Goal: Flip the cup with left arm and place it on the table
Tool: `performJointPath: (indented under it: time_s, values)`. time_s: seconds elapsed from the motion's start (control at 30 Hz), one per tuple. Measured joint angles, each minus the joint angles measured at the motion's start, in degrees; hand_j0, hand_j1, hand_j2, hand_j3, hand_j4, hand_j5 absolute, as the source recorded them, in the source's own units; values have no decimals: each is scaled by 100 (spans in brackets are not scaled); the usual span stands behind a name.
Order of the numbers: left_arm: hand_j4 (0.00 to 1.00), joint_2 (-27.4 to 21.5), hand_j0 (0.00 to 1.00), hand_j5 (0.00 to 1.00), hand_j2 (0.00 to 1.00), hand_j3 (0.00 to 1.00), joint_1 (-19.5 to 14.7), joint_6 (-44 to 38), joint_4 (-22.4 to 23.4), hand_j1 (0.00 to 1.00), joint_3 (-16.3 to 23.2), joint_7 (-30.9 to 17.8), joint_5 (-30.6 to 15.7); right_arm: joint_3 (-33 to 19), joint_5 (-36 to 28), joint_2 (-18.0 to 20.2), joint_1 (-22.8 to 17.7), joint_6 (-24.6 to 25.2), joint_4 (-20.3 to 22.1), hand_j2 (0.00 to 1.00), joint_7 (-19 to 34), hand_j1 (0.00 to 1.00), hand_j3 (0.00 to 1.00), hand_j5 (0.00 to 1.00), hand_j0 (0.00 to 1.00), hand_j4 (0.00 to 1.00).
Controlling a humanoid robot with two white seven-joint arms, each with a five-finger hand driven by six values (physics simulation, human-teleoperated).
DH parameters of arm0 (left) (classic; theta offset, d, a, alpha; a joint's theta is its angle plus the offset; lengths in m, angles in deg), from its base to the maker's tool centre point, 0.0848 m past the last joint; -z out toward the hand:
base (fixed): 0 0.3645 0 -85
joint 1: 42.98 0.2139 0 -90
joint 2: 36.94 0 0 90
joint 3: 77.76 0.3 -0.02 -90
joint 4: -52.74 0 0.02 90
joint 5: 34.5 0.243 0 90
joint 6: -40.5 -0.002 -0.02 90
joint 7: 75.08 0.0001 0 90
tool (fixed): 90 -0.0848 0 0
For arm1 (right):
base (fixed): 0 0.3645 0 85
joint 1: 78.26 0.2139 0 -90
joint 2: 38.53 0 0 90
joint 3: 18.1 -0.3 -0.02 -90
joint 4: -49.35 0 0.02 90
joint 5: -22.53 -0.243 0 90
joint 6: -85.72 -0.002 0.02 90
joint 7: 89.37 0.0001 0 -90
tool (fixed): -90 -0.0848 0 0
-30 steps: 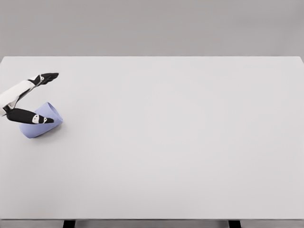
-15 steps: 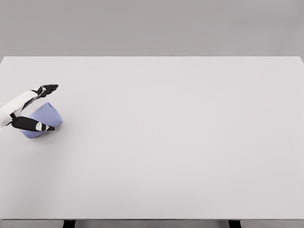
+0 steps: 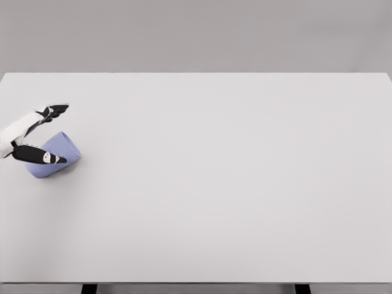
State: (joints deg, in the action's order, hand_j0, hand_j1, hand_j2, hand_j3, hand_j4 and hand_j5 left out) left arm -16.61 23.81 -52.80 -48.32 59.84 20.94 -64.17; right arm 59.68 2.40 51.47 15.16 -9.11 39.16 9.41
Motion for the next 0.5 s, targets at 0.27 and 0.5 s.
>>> performJointPath:
  time_s: [0.27,0.5]
  values:
    - [100,161,100,100,100,100,124,-165,0,100,-11,63,-10,0,0,0,0,0,0,100,0,100,100,100,100,100]
    - [100,307,100,100,100,100,133,-418,0,100,-11,73,1,0,0,0,0,0,0,100,0,100,100,100,100,100]
